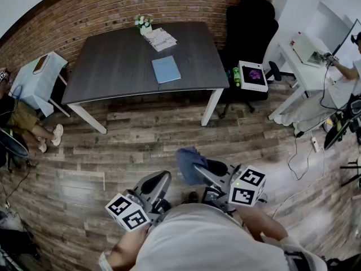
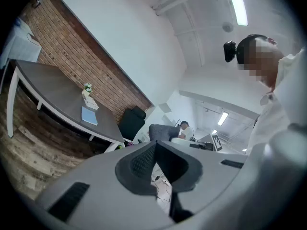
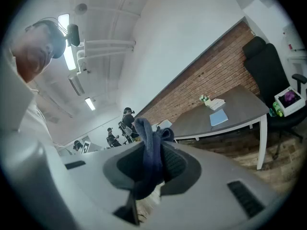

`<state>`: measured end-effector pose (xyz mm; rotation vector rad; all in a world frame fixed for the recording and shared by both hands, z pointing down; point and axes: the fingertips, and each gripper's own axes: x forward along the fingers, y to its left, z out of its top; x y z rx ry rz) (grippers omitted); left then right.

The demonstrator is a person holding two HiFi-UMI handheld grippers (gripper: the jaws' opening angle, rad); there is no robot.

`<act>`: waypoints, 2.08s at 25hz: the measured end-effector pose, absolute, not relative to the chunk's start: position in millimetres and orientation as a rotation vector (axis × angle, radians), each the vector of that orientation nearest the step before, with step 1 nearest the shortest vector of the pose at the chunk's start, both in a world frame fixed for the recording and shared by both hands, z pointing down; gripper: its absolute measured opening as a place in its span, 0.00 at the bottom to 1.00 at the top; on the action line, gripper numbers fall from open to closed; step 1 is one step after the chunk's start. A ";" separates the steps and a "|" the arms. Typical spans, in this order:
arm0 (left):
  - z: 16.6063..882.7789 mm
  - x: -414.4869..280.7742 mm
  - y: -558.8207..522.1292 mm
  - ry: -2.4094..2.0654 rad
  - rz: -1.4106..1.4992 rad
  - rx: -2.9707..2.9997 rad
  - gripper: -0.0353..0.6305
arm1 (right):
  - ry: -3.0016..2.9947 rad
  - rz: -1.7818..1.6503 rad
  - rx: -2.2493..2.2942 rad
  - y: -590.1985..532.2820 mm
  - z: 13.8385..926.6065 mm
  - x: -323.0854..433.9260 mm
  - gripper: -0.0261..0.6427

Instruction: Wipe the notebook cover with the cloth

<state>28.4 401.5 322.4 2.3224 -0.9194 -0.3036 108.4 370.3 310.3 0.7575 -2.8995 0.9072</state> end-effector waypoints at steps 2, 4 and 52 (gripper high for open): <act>324.2 29.1 405.9 -0.917 -0.304 2.321 0.06 | -2.896 0.909 0.763 374.9 312.6 109.9 0.16; 325.4 29.4 408.9 -0.916 -0.306 2.319 0.06 | -2.894 0.909 0.766 378.1 314.3 110.6 0.16; 325.7 -31.7 413.2 -0.922 -0.329 2.310 0.06 | -2.838 1.003 0.875 385.5 325.0 74.8 0.16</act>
